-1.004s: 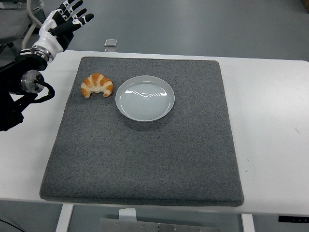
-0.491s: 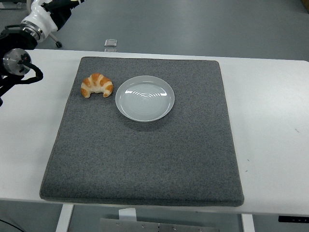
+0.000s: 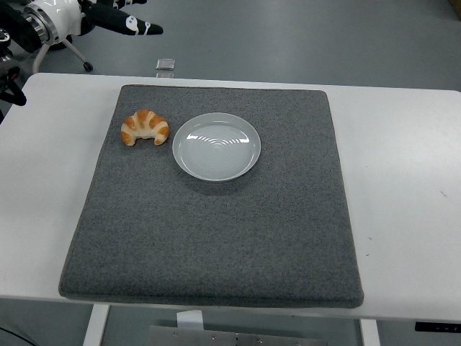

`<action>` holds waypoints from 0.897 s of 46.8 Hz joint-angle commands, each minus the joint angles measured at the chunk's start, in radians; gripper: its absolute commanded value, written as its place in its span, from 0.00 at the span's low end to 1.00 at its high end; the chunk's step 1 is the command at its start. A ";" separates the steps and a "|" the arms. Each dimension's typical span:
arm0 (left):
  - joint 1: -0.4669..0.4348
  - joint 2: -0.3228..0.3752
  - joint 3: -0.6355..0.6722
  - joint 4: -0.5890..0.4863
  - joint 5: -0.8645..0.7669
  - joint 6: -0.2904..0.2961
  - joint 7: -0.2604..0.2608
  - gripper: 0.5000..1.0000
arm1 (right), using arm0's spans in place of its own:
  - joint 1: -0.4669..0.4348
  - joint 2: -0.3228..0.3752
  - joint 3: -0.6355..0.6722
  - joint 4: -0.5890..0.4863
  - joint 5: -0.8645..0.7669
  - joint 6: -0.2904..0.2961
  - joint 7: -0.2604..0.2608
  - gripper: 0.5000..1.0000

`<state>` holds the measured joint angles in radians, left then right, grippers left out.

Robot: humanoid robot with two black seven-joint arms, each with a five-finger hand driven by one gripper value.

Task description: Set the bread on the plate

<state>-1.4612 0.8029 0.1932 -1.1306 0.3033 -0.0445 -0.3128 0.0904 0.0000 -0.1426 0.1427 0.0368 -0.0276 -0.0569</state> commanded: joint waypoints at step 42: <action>0.297 -0.137 0.037 0.163 0.424 0.275 -0.023 0.98 | 0.002 0.000 0.000 0.000 0.000 0.000 0.000 0.86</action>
<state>-1.1835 0.6933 0.2310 -1.0164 0.7270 0.2284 -0.3342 0.0922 0.0000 -0.1426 0.1427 0.0368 -0.0276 -0.0566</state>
